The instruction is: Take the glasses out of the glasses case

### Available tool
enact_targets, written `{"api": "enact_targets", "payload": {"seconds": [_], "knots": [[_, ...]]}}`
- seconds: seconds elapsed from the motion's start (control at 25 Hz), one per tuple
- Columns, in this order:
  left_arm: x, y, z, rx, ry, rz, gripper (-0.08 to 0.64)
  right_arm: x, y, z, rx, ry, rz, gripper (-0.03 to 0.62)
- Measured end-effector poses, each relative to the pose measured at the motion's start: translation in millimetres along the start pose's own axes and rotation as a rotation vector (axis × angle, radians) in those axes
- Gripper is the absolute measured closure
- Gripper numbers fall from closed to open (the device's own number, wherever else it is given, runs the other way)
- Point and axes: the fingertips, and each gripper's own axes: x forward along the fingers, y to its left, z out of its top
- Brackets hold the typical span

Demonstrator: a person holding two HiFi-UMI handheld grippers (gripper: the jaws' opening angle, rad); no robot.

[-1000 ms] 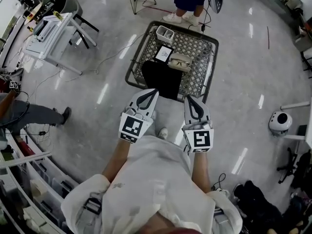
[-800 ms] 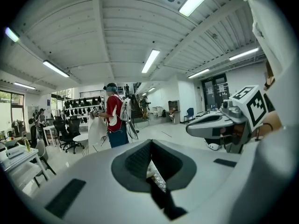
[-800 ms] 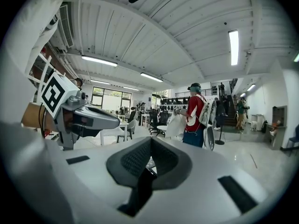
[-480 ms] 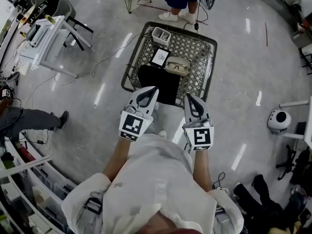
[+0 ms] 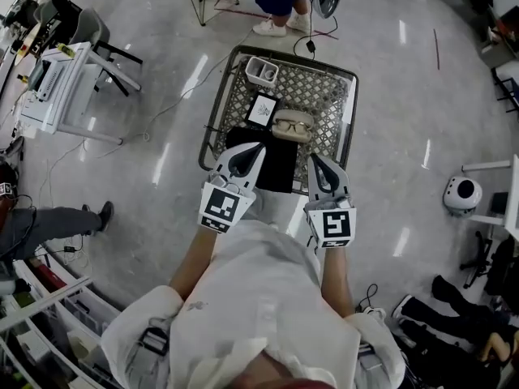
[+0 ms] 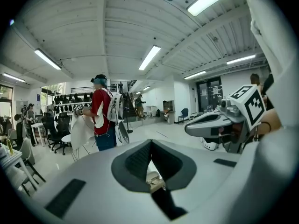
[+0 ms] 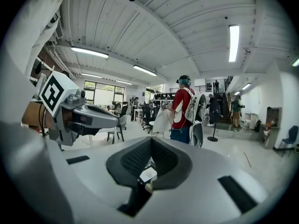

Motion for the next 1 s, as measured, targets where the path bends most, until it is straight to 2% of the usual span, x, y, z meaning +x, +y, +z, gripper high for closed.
{"api": "enact_targets", "payload": {"seconds": [0.52,1.0], "knots": [[61.6,59.1,12.4,0.006,-0.021,-0.102,0.546,64.4,-31.0,8.3,-0.011,0.045,-0.098,0.586],[101.2,80.4,-16.5,-0.044,0.034,-0.190,0.546,97.4,-47.7,-20.4,-0.008,0.160,-0.143,0.586]]}}
